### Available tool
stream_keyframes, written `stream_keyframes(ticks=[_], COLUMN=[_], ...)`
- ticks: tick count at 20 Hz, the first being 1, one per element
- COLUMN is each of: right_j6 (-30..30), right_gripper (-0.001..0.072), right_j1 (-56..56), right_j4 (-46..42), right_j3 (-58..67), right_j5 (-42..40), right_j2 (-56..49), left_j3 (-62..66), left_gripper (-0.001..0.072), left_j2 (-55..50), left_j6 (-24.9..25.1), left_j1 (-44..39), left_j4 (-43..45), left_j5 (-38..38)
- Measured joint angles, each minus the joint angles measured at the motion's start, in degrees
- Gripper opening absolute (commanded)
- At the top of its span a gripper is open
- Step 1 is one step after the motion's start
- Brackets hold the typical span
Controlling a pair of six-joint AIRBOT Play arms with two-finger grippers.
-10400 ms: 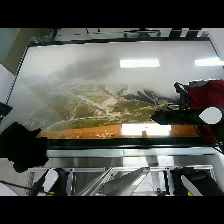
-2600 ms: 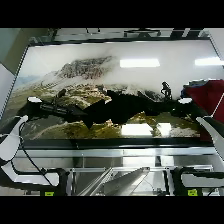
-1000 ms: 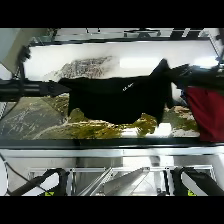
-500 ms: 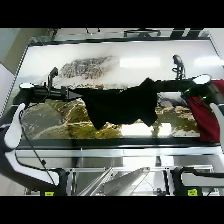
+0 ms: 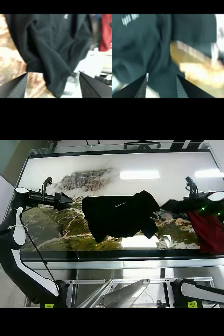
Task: Fold the shirts.
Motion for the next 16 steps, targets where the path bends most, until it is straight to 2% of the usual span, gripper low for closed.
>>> stream_keyframes(ticks=[1,2,3,6,9,12,13,14,15,16], right_j6=[1.6,3.1,4.2,6.4,6.6,6.6,6.5,6.2,5.6,4.8], right_gripper=[0.0422,0.0490,0.0504,0.0493,0.0493,0.0493,0.0493,0.0492,0.0491,0.0450], right_j1=[-0.7,-1.3,-1.6,-2.1,-1.4,1.3,2.6,4.1,5.5,6.8], right_j4=[-1.4,-2.7,-3.6,-3.0,0.6,4.4,5.8,7.4,9.4,12.0], right_j3=[-3.1,-6.8,-10.3,-20.2,-25.8,-28.0,-28.3,-28.5,-28.7,-28.8], right_j5=[0.8,1.0,0.7,-4.1,-8.6,-12.5,-13.7,-14.9,-15.8,-16.7], right_j2=[2.5,5.1,7.5,12.5,13.1,10.8,9.6,8.1,6.6,5.0], left_j3=[1.4,2.7,3.9,8.0,12.8,17.1,17.9,18.5,18.9,19.2], left_gripper=[0.0684,0.0684,0.0684,0.0684,0.0677,0.0476,0.0470,0.0411,0.0326,0.0233], left_j2=[-0.5,-1.2,-2.1,-6.4,-11.4,-15.1,-15.8,-16.5,-16.9,-17.3], left_j6=[-0.7,-1.1,-1.4,-2.4,-3.7,-4.7,-4.9,-5.3,-5.4,-5.5], left_j1=[-0.8,-1.7,-2.8,-6.7,-10.0,-11.8,-12.1,-12.3,-12.5,-12.6], left_j4=[1.3,2.3,2.9,4.2,4.7,5.1,5.1,5.2,5.3,5.3], left_j5=[0.5,1.1,1.5,2.3,2.4,2.3,2.4,2.4,2.5,2.7])
